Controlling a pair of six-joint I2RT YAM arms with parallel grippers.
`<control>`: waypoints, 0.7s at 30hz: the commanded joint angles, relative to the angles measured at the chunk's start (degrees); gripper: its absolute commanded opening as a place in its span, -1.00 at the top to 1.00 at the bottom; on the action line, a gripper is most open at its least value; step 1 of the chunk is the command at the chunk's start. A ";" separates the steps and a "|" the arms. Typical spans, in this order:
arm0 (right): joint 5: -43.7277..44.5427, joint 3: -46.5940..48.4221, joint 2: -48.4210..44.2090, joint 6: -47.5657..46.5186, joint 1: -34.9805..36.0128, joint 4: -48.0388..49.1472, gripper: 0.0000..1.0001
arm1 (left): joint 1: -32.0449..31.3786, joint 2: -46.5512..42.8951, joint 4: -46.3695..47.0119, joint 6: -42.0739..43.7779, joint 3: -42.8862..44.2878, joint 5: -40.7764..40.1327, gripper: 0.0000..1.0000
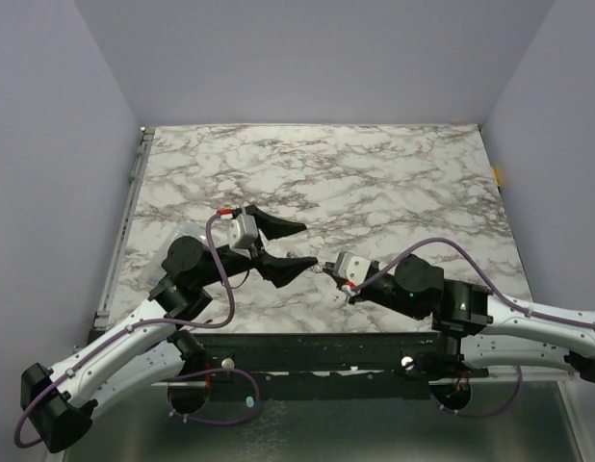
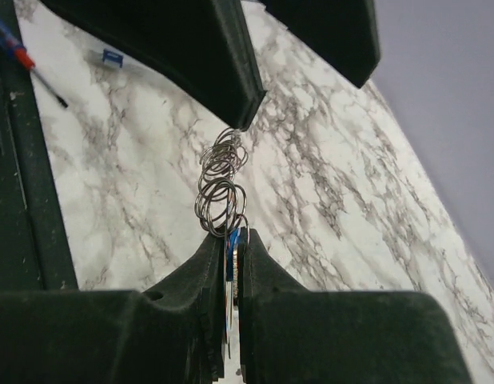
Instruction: Put the keys on the keyring
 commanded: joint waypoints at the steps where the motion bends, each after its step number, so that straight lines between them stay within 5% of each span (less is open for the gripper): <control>1: -7.60 6.68 0.24 -0.72 0.39 -15.79 0.99 | 0.46 -0.84 -2.07 3.99 0.61 0.64 -0.57; 11: -13.51 14.86 2.29 -1.49 0.38 -32.44 0.99 | 0.51 4.42 -3.55 3.48 2.95 14.31 -0.42; 21: -14.92 15.09 2.94 -1.98 0.41 -31.76 0.99 | 0.09 10.17 -3.38 0.46 4.50 20.53 -0.24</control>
